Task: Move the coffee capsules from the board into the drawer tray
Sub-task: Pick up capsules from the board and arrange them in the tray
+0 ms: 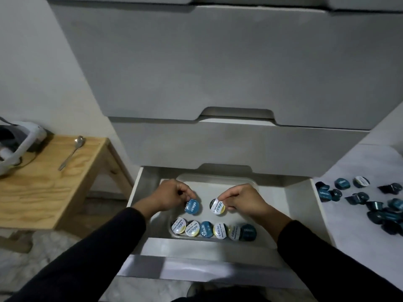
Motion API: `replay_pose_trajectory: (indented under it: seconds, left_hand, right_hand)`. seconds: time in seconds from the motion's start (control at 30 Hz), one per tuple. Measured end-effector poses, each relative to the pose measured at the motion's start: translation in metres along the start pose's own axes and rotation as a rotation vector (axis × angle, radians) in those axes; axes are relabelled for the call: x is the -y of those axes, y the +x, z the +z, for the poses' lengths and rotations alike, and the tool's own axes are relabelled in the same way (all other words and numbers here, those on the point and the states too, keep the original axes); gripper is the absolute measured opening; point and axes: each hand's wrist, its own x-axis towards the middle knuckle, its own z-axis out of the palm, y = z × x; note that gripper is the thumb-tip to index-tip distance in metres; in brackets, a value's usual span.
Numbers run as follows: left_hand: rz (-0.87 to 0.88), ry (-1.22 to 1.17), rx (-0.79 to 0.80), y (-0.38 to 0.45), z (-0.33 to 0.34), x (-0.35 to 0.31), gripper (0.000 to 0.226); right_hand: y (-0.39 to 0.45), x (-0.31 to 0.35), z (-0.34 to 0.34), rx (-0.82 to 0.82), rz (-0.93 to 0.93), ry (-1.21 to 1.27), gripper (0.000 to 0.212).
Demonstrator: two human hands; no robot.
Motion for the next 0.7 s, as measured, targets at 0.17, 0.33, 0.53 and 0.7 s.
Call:
replay_pose_trajectory:
  seconds: [0.17, 0.33, 0.53, 0.7]
  left_hand:
    - [0.036, 0.089, 0.07, 0.009, -0.003, 0.003, 0.021]
    - [0.063, 0.173, 0.152, 0.016, -0.002, 0.003, 0.027]
    - [0.072, 0.251, 0.168, 0.021, 0.001, 0.011, 0.032]
    - [0.107, 0.292, 0.171, 0.018, -0.005, 0.013, 0.028]
  right_hand:
    - [0.018, 0.001, 0.014, 0.022, 0.094, 0.011, 0.025]
    - [0.031, -0.002, 0.024, 0.013, 0.166, -0.001, 0.03]
    - [0.037, -0.005, 0.033, 0.055, 0.17, -0.019, 0.016]
    - [0.038, -0.005, 0.038, 0.112, 0.168, 0.02, 0.013]
